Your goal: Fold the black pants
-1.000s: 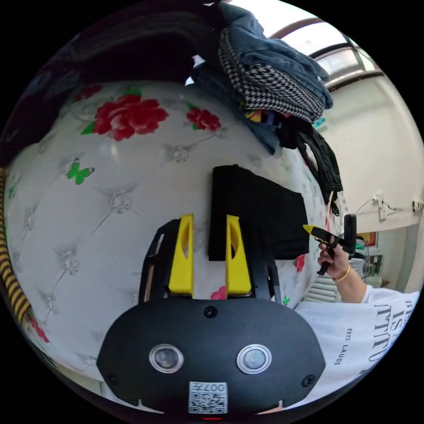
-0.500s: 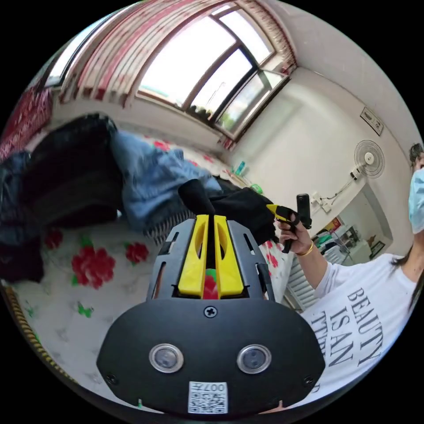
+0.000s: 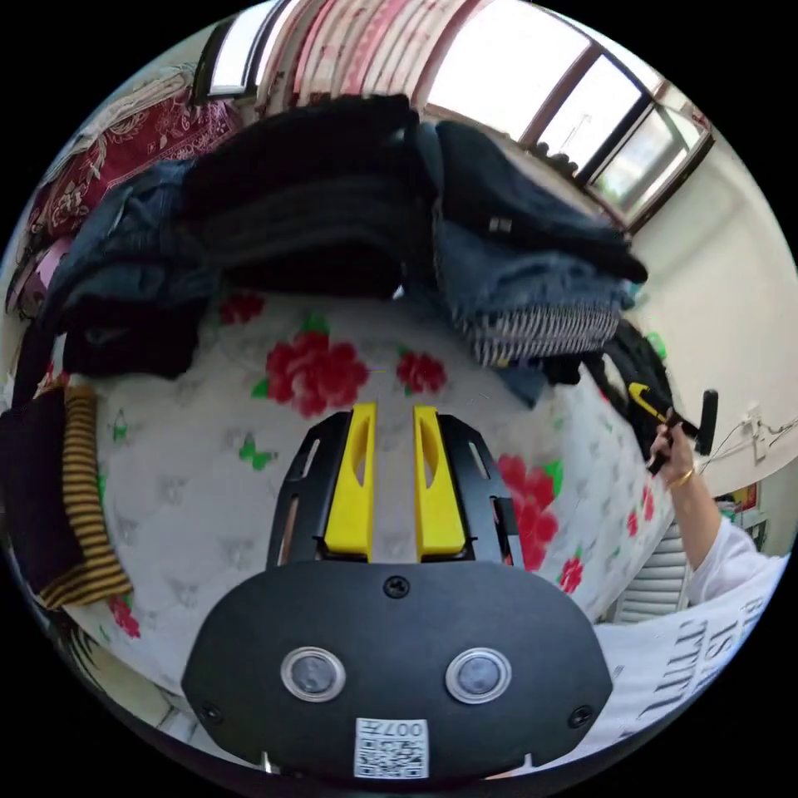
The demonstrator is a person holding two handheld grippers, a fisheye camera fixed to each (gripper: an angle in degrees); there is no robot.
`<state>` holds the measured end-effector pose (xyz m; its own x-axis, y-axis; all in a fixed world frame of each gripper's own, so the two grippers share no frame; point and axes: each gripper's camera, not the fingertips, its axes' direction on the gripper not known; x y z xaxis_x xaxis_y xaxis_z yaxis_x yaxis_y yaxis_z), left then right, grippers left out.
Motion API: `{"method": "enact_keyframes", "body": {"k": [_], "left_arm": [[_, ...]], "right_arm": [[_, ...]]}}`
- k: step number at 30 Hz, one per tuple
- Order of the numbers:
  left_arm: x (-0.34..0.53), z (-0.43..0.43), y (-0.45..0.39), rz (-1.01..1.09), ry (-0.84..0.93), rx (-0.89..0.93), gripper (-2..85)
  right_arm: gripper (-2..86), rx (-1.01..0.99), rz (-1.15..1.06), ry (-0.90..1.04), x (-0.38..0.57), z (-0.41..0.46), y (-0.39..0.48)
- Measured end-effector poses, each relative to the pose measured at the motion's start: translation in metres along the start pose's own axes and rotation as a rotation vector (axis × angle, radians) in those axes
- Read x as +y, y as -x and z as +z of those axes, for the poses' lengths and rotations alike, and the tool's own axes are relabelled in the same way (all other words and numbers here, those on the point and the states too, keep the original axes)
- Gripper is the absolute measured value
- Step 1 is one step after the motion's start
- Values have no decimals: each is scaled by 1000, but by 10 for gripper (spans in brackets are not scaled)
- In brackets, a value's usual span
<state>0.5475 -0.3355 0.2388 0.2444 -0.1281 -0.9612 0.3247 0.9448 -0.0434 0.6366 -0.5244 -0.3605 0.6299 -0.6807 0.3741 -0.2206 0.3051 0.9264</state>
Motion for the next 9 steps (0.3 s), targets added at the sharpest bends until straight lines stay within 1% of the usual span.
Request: {"method": "enact_keyframes", "body": {"k": [2,3,5,8,9], "left_arm": [[51,24,-3,30,116,-70,61],[63,30,-4,38,146,-85,60],[98,47,-14,81,245,-143,51],[116,66,-28,131,340,-148,34],[117,70,-30,141,359,-146,29]], "right_arm": [[81,183,93,33,35,-2,-71],[82,232,114,38,40,-5,-87],[87,415,165,53,45,-23,-144],[95,594,170,68,29,-41,-194],[97,613,163,80,24,-41,-203]]}}
